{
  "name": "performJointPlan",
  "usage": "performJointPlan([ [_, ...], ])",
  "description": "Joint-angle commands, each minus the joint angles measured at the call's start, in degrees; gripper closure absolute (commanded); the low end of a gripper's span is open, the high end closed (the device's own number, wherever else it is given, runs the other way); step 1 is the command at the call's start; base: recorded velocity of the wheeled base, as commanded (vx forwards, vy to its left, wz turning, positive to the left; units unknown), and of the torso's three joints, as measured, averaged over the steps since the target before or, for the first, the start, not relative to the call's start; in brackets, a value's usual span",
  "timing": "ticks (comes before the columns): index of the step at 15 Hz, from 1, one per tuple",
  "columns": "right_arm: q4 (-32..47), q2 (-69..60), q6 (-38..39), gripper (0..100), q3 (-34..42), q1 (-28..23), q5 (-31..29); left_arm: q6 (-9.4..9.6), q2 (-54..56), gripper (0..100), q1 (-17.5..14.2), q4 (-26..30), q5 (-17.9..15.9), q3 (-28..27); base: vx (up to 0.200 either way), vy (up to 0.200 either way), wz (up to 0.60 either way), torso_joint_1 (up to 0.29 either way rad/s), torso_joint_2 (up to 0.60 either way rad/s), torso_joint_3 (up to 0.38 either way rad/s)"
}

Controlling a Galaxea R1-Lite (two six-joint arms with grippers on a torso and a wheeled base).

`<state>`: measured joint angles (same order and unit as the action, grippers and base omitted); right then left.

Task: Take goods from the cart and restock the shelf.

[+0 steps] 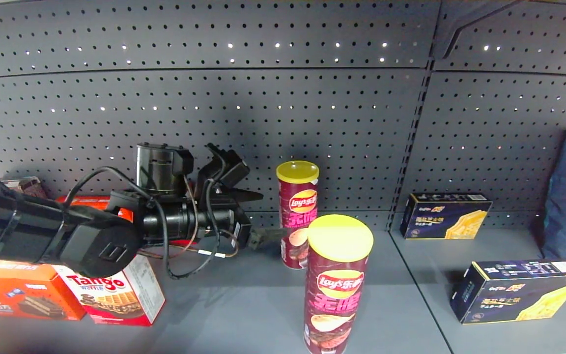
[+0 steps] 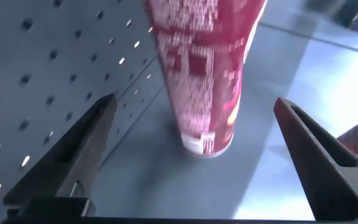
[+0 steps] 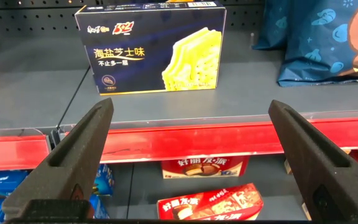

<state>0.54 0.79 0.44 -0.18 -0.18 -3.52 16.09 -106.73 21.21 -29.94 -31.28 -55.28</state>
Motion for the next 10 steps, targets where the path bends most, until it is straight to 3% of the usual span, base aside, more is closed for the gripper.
performJointPlan([
  [1,-0.01,0.09,0.00,0,0.01,0.01,0.01,-0.01,2.67,0,-0.03,-0.03,1.31,1.93,0.000,0.000,0.00,0.000,0.00,0.000],
  [3,-0.01,0.09,0.00,0,0.01,0.01,0.01,-0.01,4.07,0,-0.03,-0.03,5.88,4.48,0.000,0.000,0.00,0.000,0.00,0.000],
  [4,-0.01,0.09,0.09,0,0.01,0.01,0.01,0.08,4.25,0,-0.03,-0.03,6.50,4.84,0.000,0.000,0.00,0.000,0.00,0.000],
  [6,-0.01,0.09,0.00,0,0.01,0.01,0.01,0.08,4.51,0,0.23,0.06,12.03,5.45,0.000,0.000,0.00,0.000,0.00,0.000],
  [10,-0.01,0.09,0.00,0,0.01,0.01,0.01,-0.01,4.07,0,1.20,0.06,15.64,4.92,0.000,0.000,0.00,0.000,0.00,0.000],
])
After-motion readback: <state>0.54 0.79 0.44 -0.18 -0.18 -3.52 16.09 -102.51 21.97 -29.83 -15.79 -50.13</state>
